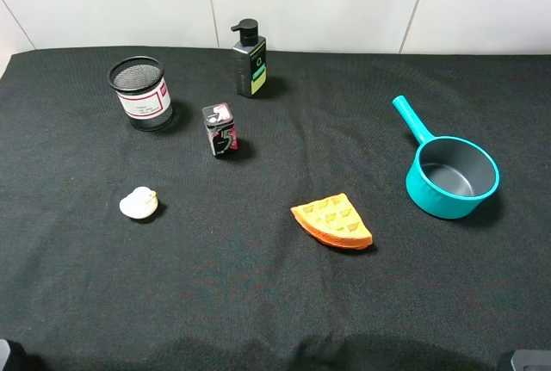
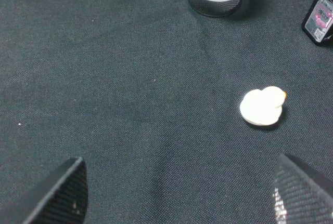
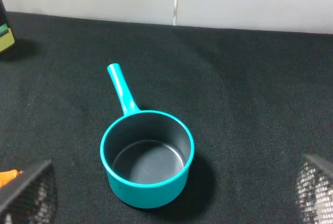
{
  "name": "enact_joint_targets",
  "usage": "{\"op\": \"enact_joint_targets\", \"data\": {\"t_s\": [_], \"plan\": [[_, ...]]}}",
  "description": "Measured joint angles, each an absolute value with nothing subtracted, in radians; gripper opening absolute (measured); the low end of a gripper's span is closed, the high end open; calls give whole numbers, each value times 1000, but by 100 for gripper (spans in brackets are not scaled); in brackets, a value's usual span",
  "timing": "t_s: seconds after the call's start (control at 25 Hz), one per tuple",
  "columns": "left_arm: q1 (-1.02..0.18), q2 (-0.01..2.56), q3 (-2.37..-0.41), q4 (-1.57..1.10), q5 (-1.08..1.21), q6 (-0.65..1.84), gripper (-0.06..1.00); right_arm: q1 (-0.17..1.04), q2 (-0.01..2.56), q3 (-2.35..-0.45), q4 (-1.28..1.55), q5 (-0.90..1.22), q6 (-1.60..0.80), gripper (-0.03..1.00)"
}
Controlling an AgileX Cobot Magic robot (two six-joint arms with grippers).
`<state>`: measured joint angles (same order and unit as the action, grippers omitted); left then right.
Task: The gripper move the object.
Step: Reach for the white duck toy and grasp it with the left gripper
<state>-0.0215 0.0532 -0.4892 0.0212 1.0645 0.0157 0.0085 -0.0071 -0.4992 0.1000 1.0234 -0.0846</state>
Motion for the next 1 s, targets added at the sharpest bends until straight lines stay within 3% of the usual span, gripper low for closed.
{"op": "enact_joint_targets", "data": {"t_s": [0.64, 1.0], "plan": [[-21, 64, -489, 21, 1065, 16, 76, 9, -7, -499, 100, 1023, -85, 69], [-21, 293, -536, 20, 1051, 15, 76, 9, -7, -499, 100, 1023, -85, 69]]}}
